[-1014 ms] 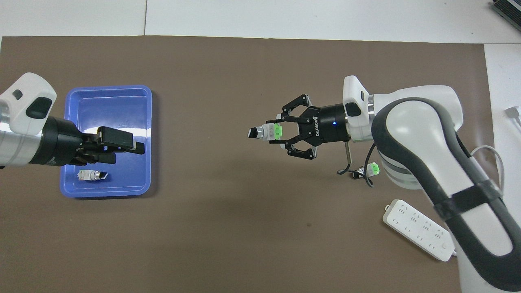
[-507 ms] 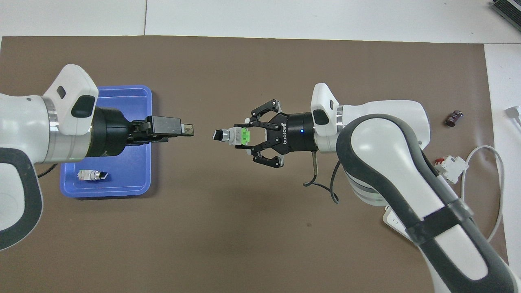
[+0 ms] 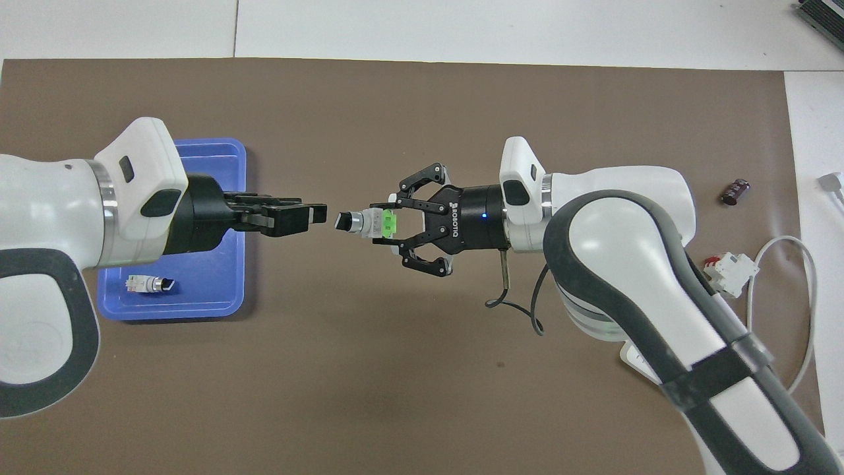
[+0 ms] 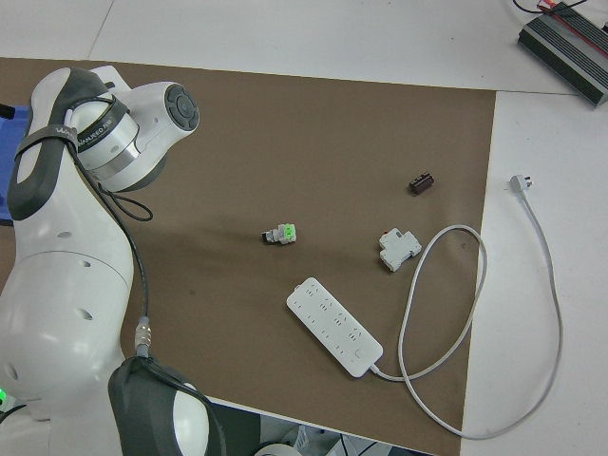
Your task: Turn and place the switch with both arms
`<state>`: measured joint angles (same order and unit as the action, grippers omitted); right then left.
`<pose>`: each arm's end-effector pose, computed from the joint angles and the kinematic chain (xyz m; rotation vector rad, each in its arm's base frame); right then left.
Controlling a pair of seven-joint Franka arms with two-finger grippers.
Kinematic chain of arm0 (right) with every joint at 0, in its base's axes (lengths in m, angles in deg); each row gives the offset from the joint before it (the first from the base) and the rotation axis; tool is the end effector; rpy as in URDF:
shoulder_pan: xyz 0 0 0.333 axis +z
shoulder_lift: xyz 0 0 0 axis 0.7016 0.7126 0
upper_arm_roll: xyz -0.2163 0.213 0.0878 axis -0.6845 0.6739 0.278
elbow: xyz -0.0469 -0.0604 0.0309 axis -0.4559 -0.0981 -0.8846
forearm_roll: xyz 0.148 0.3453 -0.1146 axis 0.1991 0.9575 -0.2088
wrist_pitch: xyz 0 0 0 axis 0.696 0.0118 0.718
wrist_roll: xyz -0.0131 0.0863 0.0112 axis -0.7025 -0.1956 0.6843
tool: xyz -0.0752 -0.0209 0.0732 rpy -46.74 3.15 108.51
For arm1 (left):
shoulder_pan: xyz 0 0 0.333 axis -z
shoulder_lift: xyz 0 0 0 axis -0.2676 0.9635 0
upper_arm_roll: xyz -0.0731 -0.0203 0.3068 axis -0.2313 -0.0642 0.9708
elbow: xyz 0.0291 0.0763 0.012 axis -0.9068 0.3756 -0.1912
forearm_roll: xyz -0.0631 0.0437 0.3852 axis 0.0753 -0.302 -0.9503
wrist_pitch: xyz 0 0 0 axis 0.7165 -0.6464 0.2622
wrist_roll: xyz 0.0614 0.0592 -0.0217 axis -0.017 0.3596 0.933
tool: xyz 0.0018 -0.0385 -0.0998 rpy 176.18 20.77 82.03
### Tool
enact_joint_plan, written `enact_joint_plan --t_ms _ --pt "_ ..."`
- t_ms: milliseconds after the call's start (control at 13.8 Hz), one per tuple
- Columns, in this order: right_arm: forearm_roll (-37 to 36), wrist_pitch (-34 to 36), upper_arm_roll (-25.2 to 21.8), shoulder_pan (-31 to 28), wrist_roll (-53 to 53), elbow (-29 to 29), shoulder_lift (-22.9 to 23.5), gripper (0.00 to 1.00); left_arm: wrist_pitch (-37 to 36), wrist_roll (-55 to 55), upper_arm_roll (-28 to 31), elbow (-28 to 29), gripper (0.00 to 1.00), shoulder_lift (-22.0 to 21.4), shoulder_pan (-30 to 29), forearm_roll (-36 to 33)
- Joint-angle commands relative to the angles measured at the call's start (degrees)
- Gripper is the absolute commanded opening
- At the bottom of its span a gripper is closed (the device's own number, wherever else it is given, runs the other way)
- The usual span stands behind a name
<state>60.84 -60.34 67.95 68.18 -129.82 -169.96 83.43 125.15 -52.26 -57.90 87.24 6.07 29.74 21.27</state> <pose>0.5545 0.2991 0.4684 -1.4335 -1.6004 -1.0871 0.5086 -0.2143 0.5913 2.4228 -0.4113 0.3570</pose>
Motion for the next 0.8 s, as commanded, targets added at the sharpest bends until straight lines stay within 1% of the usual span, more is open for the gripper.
enact_joint_plan --t_ms 0,362,725 --pt "1.6 -1.0 -0.1 0.5 1.5 -2.0 -2.5 0.0 1.8 -6.7 0.8 3.0 0.44 -1.8 2.2 1.0" --pt "1.6 -1.1 -0.1 0.5 2.1 -2.1 -3.1 0.0 1.8 -8.2 0.5 2.1 0.4 -1.6 3.3 1.1" --pt "1.5 -3.0 -0.1 1.2 1.9 -2.7 -3.3 0.0 2.2 -8.6 0.5 2.0 0.31 -1.5 4.4 1.0"
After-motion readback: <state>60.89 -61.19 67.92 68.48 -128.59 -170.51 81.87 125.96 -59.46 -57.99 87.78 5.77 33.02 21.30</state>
